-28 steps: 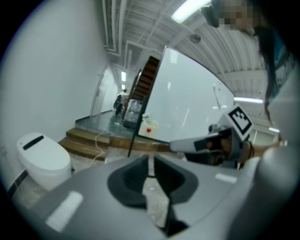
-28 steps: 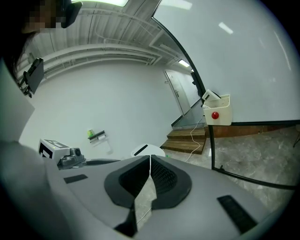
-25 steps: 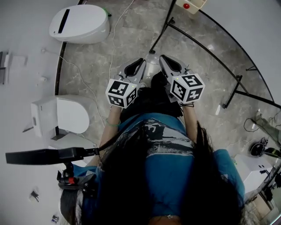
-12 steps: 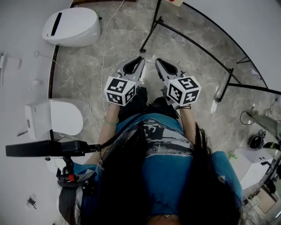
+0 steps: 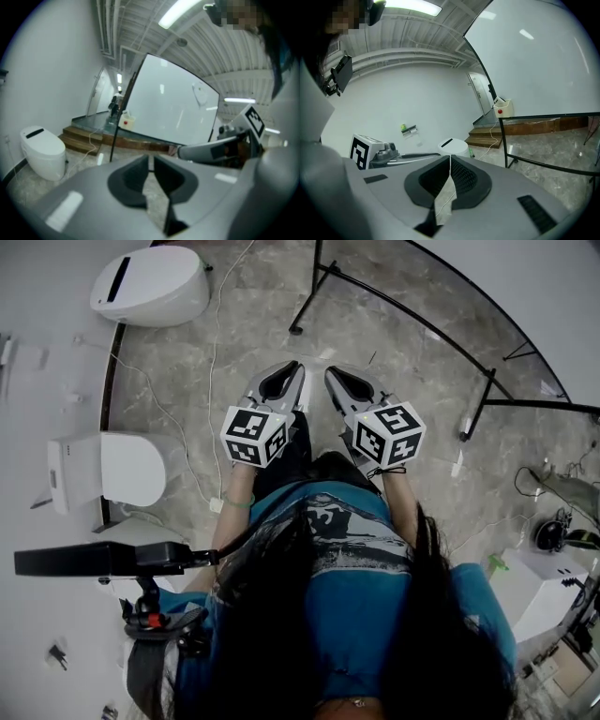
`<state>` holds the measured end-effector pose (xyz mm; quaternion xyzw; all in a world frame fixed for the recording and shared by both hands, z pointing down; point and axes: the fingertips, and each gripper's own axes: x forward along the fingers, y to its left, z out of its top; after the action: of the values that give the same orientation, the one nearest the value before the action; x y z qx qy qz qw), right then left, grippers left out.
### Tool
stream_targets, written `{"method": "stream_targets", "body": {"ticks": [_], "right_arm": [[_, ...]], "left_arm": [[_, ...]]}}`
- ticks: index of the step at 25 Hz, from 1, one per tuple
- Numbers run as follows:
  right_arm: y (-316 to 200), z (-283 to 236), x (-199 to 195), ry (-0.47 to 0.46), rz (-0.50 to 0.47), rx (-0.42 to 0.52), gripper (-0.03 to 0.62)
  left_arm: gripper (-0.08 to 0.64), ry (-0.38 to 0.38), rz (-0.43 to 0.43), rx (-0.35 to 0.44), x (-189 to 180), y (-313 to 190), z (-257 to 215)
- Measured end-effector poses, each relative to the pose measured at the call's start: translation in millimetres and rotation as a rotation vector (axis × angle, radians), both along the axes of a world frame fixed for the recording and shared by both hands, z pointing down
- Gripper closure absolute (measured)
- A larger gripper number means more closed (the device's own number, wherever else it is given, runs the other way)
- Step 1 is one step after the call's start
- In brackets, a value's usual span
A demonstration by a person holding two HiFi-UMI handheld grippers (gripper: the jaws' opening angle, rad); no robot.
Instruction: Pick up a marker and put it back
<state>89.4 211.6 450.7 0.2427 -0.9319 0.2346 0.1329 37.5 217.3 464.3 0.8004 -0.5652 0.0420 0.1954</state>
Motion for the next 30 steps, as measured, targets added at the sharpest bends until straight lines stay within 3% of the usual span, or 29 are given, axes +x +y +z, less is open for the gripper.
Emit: {"method": "stream_targets", "body": {"ticks": [6, 30], "right_arm": [[47, 1, 67, -0.042, 0.024, -0.026, 0.575], [96, 5, 103, -0.067, 0.026, 0.02, 0.574]], "left_arm": [[0.529, -0.019, 0.011, -0.02, 69, 55, 3], [0.529, -0.051, 0.023, -0.005, 104, 106, 7]]}}
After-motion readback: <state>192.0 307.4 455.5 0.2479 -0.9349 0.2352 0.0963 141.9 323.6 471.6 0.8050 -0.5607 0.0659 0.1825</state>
